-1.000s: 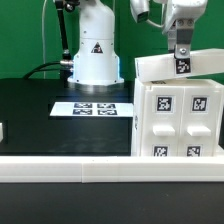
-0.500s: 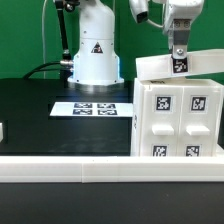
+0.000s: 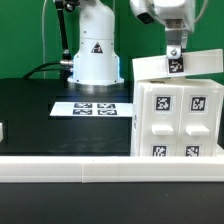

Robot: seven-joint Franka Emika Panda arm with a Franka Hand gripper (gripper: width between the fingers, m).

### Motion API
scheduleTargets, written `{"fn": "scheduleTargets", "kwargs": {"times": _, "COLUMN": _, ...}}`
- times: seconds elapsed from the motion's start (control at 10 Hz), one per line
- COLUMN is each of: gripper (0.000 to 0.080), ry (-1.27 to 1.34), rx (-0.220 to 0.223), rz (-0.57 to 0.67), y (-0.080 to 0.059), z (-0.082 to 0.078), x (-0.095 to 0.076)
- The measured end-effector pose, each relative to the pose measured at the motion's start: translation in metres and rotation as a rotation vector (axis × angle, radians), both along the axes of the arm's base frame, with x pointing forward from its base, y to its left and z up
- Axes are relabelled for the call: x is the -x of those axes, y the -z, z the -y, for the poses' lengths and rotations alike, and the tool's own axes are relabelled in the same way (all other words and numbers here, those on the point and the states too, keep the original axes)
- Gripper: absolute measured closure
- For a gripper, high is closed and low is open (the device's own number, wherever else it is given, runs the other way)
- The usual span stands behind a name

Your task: Assemble cabinet

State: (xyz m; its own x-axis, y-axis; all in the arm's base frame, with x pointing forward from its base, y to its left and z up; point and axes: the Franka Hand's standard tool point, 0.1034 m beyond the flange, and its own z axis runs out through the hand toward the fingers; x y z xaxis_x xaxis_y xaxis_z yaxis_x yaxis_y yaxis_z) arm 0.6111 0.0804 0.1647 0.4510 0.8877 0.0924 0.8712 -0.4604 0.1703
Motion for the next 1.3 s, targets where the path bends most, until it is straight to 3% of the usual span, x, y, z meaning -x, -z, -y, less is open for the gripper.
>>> {"fn": "scheduleTargets", "kwargs": {"times": 1.0, "gripper": 0.0242, "ry": 0.974, "rx": -0.245, "rz": 0.062, "y": 0.0015, "z": -0.0044, "x": -0.0027}}
{"fn": "scheduleTargets", "kwargs": {"times": 1.3, "gripper": 0.0242, "ry": 1.127, "rx": -0.287, "rz": 0.052, "y": 0.0018, "z": -0.0039, "x": -0.0025}}
